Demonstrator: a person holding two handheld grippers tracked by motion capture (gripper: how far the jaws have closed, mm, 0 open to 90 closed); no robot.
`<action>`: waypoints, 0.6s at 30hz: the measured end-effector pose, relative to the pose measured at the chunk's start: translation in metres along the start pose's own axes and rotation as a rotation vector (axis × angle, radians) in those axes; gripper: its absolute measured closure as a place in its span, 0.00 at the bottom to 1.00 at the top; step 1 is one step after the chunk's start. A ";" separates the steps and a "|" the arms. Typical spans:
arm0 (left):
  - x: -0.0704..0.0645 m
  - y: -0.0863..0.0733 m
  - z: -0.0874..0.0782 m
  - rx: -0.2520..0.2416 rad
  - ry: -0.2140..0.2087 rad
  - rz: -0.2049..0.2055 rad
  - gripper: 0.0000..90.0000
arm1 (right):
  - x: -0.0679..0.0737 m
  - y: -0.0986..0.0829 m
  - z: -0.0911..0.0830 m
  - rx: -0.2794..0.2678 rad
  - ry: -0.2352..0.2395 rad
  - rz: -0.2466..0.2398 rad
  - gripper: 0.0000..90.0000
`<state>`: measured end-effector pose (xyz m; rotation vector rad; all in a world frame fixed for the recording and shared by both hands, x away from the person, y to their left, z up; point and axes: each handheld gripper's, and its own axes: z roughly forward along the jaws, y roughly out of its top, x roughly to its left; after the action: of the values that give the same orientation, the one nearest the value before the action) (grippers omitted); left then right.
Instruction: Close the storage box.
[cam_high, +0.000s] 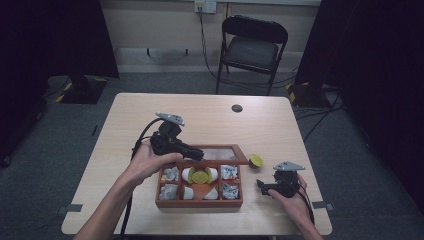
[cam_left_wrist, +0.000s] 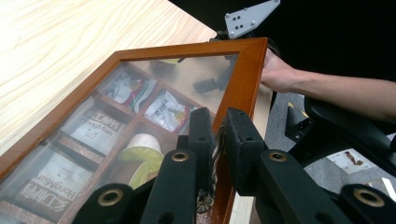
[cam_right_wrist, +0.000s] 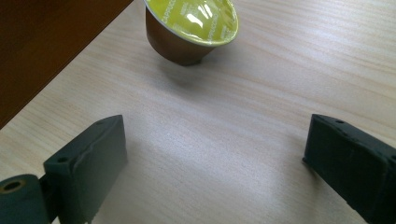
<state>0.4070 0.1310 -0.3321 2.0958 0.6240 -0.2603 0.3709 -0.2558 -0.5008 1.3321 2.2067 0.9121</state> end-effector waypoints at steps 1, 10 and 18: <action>0.000 -0.001 0.000 0.001 -0.002 0.006 0.90 | 0.000 0.000 0.000 0.000 0.000 0.000 0.06; -0.005 -0.008 0.003 -0.007 0.016 0.033 0.90 | 0.000 0.000 0.000 0.000 0.000 0.000 0.06; -0.004 -0.011 0.007 0.013 -0.012 0.068 0.91 | 0.000 0.000 0.000 0.000 -0.001 0.002 0.06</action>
<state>0.3982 0.1295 -0.3422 2.1224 0.5439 -0.2392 0.3709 -0.2558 -0.5007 1.3343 2.2058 0.9117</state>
